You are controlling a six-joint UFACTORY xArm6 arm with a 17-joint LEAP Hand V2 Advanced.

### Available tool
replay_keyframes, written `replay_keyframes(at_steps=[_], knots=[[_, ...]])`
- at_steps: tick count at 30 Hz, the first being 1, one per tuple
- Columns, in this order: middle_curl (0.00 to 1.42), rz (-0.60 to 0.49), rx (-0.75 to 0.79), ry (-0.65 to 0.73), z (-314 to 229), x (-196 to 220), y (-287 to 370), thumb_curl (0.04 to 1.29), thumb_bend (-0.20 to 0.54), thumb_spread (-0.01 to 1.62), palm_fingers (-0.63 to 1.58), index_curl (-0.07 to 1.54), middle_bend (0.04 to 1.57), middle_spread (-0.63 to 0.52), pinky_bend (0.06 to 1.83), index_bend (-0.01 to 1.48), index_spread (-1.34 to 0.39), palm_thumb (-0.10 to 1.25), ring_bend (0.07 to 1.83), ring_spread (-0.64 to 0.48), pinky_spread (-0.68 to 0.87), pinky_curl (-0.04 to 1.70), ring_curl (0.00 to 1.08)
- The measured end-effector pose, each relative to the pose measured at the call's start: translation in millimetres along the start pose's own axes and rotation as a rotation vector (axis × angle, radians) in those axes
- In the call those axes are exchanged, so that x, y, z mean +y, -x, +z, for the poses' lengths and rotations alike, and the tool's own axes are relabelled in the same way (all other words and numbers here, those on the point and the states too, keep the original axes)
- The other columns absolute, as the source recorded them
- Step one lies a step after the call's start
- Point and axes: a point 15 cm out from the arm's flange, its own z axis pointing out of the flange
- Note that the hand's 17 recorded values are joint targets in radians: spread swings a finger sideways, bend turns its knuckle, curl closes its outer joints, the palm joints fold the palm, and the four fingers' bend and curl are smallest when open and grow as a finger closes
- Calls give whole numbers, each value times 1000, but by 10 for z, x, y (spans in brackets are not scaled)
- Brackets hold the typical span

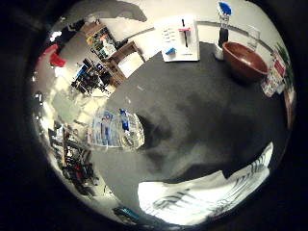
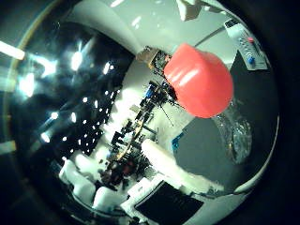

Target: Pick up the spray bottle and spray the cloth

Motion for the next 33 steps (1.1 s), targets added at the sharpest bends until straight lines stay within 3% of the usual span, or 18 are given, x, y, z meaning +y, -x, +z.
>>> replay_keyframes(at_steps=[10,21,33], knots=[[330,-30,92,49,-675,-76,146,416,-32,956,299,390,186,16,846,191,-319,459,449,244,633,161,144],[307,-26,285,130,-1236,301,148,425,-31,952,305,384,182,36,854,194,-310,484,411,254,651,140,163],[300,-54,491,79,-1869,466,177,431,-31,953,306,381,181,42,839,194,-309,499,383,273,643,121,175]])
